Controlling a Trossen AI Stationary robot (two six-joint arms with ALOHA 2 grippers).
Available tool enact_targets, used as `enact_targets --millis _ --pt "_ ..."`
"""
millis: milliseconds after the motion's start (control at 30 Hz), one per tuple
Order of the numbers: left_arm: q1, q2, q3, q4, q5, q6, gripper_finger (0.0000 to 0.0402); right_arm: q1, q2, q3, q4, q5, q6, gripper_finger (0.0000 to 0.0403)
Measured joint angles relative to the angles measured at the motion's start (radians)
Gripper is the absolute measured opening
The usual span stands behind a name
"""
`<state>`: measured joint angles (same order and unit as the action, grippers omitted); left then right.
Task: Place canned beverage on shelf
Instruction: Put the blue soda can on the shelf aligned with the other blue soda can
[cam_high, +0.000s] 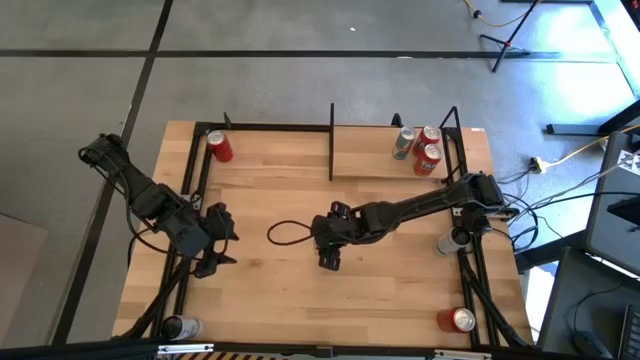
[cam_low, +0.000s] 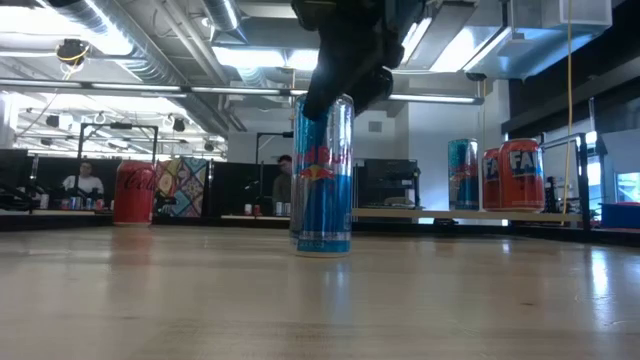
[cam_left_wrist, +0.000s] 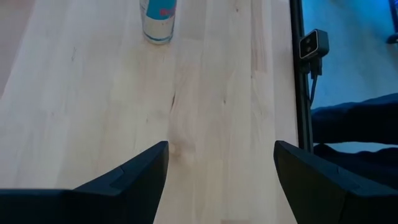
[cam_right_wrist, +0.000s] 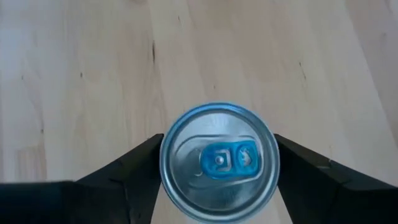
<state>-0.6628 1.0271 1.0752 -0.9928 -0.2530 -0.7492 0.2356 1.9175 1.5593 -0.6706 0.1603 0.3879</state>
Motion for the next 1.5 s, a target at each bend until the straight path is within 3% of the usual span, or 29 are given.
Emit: enact_targets --millis 167,333,433,767,1000,1133,1333,1500 --pt "0.000 0.000 0.000 0.000 -0.018 0.001 0.0279 0.000 0.000 0.000 0.010 0.004 0.000 0.0263" --pt "0.000 0.000 0.000 0.000 -0.018 0.000 0.0279 0.000 0.000 0.000 0.029 0.004 -0.002 0.0203" --pt "0.000 0.000 0.000 0.000 -0.018 -0.004 0.0279 -0.002 -0.014 0.000 0.007 0.003 -0.004 0.0203" --pt "0.001 0.000 0.000 0.031 -0.023 0.023 0.0279 -0.073 -0.254 0.000 -0.167 0.007 -0.077 0.0203" --pt "0.004 0.000 0.000 0.118 -0.037 0.027 0.0279 -0.207 -0.430 0.001 -0.369 0.013 -0.221 0.0203" --pt "0.031 0.002 0.000 0.122 -0.138 0.026 0.0279 -0.312 -0.520 0.000 -0.421 0.010 -0.350 0.0203" --pt "0.082 0.006 0.000 0.180 -0.178 0.025 0.0279 -0.490 -0.625 0.000 -0.451 -0.077 -0.564 0.0203" --pt "0.133 0.008 0.000 0.235 -0.196 0.020 0.0279 -0.659 -0.697 -0.016 -0.504 -0.222 -0.692 0.0203"
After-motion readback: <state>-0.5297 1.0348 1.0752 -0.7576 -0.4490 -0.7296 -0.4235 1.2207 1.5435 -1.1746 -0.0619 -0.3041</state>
